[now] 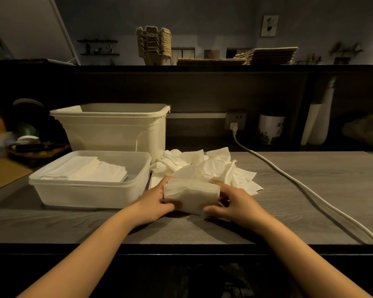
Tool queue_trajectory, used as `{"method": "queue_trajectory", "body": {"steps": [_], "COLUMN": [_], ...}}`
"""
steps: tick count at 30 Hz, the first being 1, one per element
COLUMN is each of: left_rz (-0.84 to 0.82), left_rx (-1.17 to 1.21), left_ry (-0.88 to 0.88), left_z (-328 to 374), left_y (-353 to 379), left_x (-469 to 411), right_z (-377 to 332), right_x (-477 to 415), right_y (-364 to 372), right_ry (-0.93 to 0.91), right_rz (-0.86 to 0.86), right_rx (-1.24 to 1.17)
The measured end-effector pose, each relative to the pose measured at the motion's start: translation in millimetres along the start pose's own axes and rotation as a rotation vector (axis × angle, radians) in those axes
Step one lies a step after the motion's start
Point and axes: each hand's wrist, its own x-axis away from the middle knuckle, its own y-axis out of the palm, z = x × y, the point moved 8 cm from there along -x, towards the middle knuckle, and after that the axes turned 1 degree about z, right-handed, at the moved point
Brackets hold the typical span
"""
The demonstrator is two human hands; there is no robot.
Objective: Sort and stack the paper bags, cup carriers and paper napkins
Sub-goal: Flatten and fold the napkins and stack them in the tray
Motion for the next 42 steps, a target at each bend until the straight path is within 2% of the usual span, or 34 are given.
{"method": "queue_trajectory", "body": {"steps": [2, 6, 12, 16, 20, 23, 26, 32, 42], "left_rz": [0.012, 0.000, -0.045, -0.022, -0.009, 0.004, 0.087, 0.239, 0.357], "left_rx": [-0.048, -0.044, -0.024, 0.056, 0.074, 0.086, 0.110, 0.192, 0.152], "left_ry": [-0.016, 0.015, 0.074, 0.044, -0.002, -0.035, -0.072, -0.134, -0.312], "left_z": [-3, 3, 18, 25, 38, 47, 46, 25, -17], "left_y": [0, 2, 1, -9, -23, -35, -54, -101, -167], "left_x": [-1, 0, 3, 5, 10, 18, 24, 40, 60], "right_z": [0, 3, 5, 3, 6, 4, -9, -47, -94], "right_x": [0, -2, -3, -1, 1, -4, -16, -55, -119], "right_y": [3, -5, -4, -3, -2, -1, 1, 22, 52], "right_ry": [-0.005, 0.003, 0.064, 0.113, 0.270, 0.372, 0.422, 0.408, 0.347], "right_rz": [-0.027, 0.041, 0.006, -0.015, 0.019, 0.036, 0.066, 0.079, -0.048], "right_rx": [0.031, 0.088, 0.010, -0.297, -0.689, -0.854, -0.953, -0.926, -0.615]}}
